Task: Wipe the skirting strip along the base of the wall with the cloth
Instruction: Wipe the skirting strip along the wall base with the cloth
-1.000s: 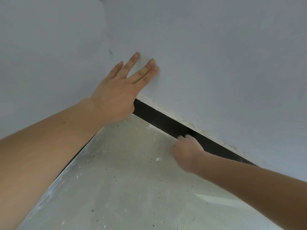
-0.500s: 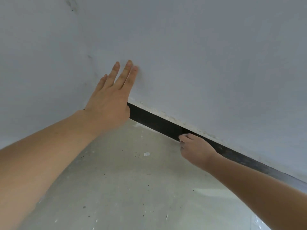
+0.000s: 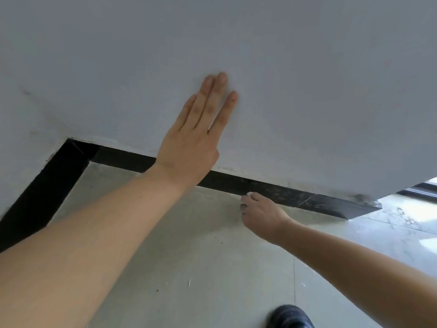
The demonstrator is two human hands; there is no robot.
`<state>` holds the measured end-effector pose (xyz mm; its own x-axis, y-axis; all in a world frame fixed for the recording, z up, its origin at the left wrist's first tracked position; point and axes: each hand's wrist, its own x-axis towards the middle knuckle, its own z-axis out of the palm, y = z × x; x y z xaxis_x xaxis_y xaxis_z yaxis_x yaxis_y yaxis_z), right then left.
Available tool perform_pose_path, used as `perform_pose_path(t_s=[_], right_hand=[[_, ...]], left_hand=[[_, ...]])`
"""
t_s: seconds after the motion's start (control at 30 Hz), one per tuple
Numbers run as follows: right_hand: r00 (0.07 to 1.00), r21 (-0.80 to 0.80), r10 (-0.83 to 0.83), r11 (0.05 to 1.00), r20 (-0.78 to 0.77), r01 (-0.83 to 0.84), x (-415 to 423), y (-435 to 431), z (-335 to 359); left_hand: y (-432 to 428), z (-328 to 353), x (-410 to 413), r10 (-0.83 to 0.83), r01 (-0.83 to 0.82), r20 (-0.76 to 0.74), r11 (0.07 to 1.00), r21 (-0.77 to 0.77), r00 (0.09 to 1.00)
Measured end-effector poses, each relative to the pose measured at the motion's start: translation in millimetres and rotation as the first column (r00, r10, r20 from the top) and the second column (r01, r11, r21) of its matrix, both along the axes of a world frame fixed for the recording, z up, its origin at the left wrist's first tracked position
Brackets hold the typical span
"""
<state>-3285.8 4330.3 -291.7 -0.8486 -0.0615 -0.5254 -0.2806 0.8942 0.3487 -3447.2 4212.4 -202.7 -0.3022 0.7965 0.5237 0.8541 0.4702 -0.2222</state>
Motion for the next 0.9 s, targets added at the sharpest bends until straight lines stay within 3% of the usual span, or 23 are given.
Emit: perform_pose_path(t_s=[0.17, 0.33, 0.5, 0.6, 0.67, 0.77, 0.9], right_hand=[[0.946, 0.036, 0.267, 0.964, -0.185, -0.265, -35, 9, -5], [0.937, 0.053, 0.275, 0.961, -0.214, -0.270, -6, 54, -15], [0.984, 0.077, 0.049, 0.996, -0.174, -0.036, 61, 91, -16], [0.954, -0.018, -0.219, 0.975, -0.206, 0.220, 90, 95, -15], [0.931, -0.081, -0.308, 0.951, -0.197, 0.297, 98, 91, -18], [0.979, -0.056, -0.147, 0.988, -0.139, 0.141, 90, 76, -17], [0.960, -0.114, 0.077, 0.987, -0.270, -0.112, 53, 61, -14]], left_hand=[[21, -14, 19, 0.138, -0.138, 0.005, 0.990, -0.015, 0.990], [20, -10, 19, 0.103, -0.101, 0.050, 0.994, -0.042, 0.993], [21, -10, 20, 0.101, -0.098, 0.088, 0.995, -0.035, 0.991], [27, -11, 26, 0.129, -0.127, 0.119, 0.992, -0.027, 0.985], [33, -12, 31, 0.143, -0.140, 0.159, 0.990, -0.027, 0.977], [42, -13, 38, 0.177, -0.179, 0.206, 0.984, -0.008, 0.962], [51, -14, 46, 0.202, -0.219, 0.263, 0.975, 0.037, 0.944]])
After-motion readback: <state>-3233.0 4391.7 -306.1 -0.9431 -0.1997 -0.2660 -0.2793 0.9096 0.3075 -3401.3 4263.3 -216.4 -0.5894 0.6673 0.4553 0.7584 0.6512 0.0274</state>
